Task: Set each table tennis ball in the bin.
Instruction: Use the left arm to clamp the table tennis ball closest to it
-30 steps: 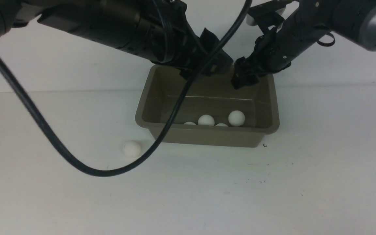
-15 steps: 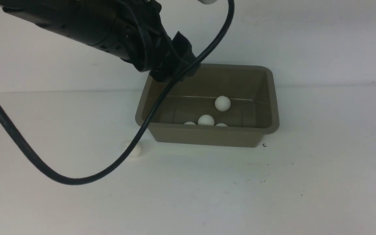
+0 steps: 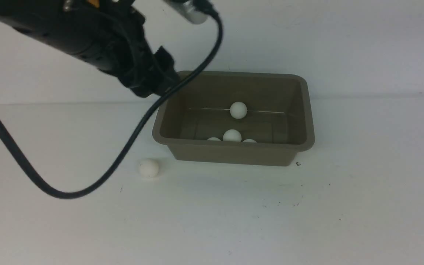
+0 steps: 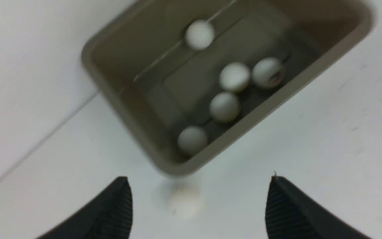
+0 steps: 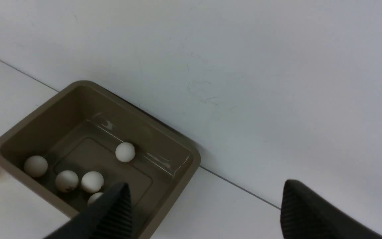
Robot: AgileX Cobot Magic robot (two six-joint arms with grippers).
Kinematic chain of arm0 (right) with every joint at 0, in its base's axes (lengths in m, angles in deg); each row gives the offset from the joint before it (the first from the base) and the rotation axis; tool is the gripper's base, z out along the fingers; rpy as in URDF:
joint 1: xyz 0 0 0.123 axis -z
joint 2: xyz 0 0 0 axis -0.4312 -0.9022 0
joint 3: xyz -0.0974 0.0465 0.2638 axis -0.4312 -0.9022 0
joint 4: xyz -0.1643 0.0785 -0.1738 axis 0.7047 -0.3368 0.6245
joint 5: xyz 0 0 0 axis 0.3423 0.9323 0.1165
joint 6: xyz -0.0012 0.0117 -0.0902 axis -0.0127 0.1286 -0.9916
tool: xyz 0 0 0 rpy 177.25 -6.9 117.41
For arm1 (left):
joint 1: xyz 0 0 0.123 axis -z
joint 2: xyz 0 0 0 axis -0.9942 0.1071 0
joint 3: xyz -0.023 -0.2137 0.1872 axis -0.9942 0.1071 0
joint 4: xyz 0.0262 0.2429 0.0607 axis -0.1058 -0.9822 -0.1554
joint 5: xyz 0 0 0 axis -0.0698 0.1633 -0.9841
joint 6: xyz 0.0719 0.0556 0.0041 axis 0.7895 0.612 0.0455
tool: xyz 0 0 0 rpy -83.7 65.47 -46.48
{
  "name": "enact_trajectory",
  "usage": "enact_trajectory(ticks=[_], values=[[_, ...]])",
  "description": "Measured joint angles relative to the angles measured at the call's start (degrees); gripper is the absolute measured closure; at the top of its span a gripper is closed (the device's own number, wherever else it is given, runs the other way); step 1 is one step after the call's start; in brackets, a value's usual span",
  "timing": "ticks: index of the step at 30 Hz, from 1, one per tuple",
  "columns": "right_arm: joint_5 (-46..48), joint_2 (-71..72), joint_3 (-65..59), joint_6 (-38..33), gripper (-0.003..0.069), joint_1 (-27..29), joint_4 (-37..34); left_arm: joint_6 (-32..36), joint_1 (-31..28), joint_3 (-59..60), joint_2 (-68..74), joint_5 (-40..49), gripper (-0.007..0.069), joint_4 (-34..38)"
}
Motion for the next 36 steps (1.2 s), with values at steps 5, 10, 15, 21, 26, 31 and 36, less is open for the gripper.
enact_trajectory(ticks=[5, 10, 15, 21, 26, 31, 36], values=[[0.23, 2.74, -0.99, 0.2, 0.0113, 0.0, -0.06, 0.0, -2.99, 3.84, 0.05, -2.4, 0.0143, -0.17], [0.29, 8.73, -8.25, 0.25, 0.0113, 0.0, -0.61, 1.6, -3.82, 9.25, 0.05, -7.84, 0.0143, -0.17], [0.29, 13.45, -15.85, 0.25, 0.0113, 0.0, -0.99, 2.38, -4.21, 14.84, 0.55, -13.49, 0.0143, -0.25], [-0.5, 17.17, -21.88, 0.19, 0.0113, 0.0, -2.7, 2.38, -5.81, 17.52, 7.17, -19.34, 0.0143, -0.31], [-1.1, 17.94, -22.44, 0.19, 0.0113, 0.0, -2.68, 2.43, -7.5, 17.57, 13.72, -20.81, 0.0143, 2.23], [-1.42, 18.19, -22.44, 0.19, 0.0113, 0.0, -2.72, 2.5, -9.51, 17.59, 18.4, -20.87, 0.0143, 3.14], [-1.98, 18.19, -22.55, 0.19, 0.0113, 0.0, -2.72, 5.46, -10.1, 17.59, 20.85, -22.32, 0.0143, 6.83]])
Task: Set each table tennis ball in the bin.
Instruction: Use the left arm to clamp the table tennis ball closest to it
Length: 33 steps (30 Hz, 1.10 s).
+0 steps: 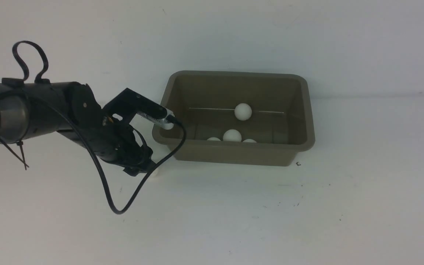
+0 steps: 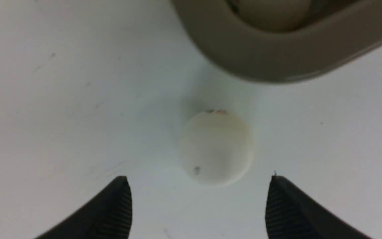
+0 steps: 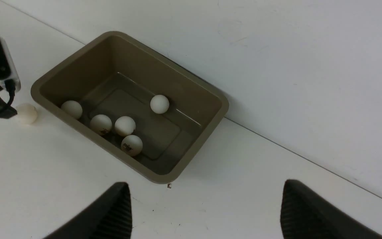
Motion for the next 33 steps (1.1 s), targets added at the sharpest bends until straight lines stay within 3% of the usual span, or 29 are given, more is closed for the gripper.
enact_trajectory(ticks=[11, 33], values=[[-1.38, 0.05, 0.0, -0.15, 0.0132, 0.0, 0.25, 13.76, 0.0, 0.0, 3.8, -1.76, 0.0143, 14.69], [-3.27, 0.05, 0.0, -0.26, 0.0134, 0.0, 0.25, 15.05, 0.0, 0.0, 8.87, -7.2, 0.0153, 15.6]])
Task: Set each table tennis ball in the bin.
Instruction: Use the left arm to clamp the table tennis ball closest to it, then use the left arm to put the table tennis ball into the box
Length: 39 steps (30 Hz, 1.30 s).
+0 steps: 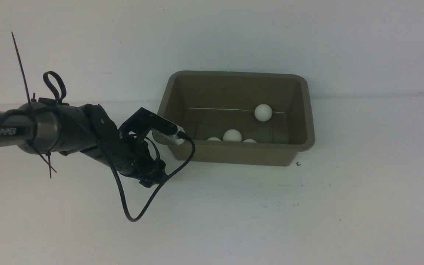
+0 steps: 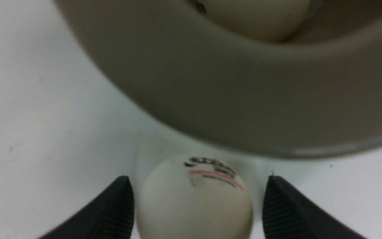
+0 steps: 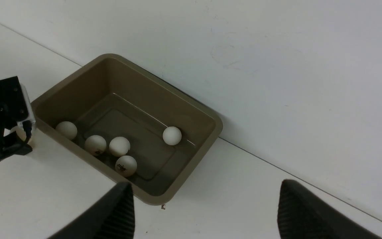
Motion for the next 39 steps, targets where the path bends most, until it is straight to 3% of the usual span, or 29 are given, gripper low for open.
enact_trajectory(ticks=[5, 12, 22, 31, 35, 39], values=[[-0.54, 0.0, 0.0, -0.13, 0.0144, 0.0, 0.0, 0.0, 0.0, 0.0, -0.13, -0.47, 0.0279, -0.06], [-1.82, 0.0, 0.0, -0.93, 0.0177, 0.0, 0.0, 0.0, 0.0, 0.0, -6.13, 0.48, 0.0272, -3.2], [-2.69, 0.0, 0.0, -1.24, 0.0186, 0.0, -0.21, -2.38, 0.0, 0.0, -12.33, 12.44, 0.0272, -8.22], [-2.69, 0.0, 0.0, -1.3, 0.0186, 0.0, -0.21, -1.41, 0.0, 0.0, -19.34, 13.09, 0.0272, -3.5], [-2.71, 0.0, 0.0, -1.3, 0.0186, 0.0, -0.47, 9.85, 0.0, 0.0, -20.21, 7.33, 0.0272, 9.16], [-2.75, 0.0, 0.0, -1.3, 0.0186, 0.0, -1.5, 27.14, 0.0, -1.25, -16.77, 5.66, 0.0272, 24.21]])
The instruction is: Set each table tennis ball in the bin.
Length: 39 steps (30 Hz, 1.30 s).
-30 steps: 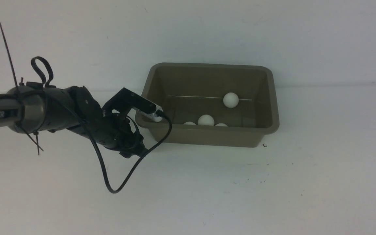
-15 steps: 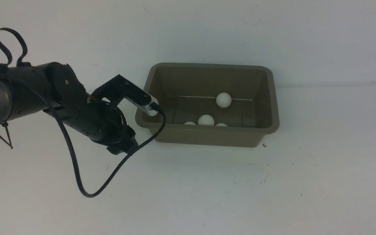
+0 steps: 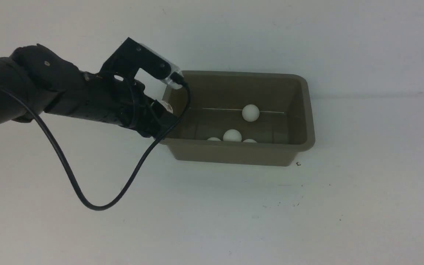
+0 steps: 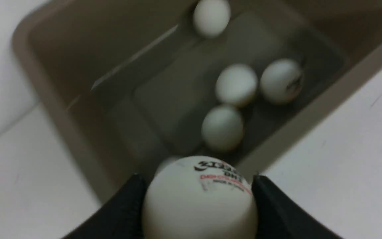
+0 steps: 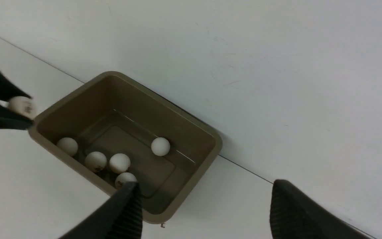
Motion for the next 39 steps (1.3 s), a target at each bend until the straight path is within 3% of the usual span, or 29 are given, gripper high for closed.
enact_trajectory(ticks=[5, 13, 16, 17, 20, 29, 39], values=[[0.05, 0.0, 0.0, 0.0, 0.0186, 0.0, -1.96, 13.8, 0.0, -5.29, 6.34, -0.37, 0.0272, 14.66], [0.31, 0.0, 0.0, 0.0, 0.0186, 0.0, -3.86, 18.72, 0.0, -11.96, 14.77, 1.44, 0.0269, 18.37], [0.15, 0.0, 0.0, 0.0, 0.0186, 0.0, -3.8, 16.16, 0.0, -13.42, 16.07, 4.47, 0.0221, 18.43], [-0.09, 0.0, 0.0, 0.0, 0.0186, 0.0, -3.58, 13.09, 0.0, -14.1, 15.94, 5.46, 0.0178, 18.37], [-0.45, 0.0, 0.0, -0.14, 0.0186, 0.0, -3.21, 7.39, -0.14, -14.73, 13.52, 6.15, 0.0145, 16.25], [-4.51, 0.0, 0.0, -2.25, 0.0186, 0.0, -6.12, -8.35, -5.47, -14.9, -2.76, 7.67, 0.0214, 1.84], [-9.61, 4.94, -0.07, -5.8, 0.0186, 0.0, -5.75, -9.91, -7.33, -15.02, -14.49, 9.82, 0.023, 0.87]])
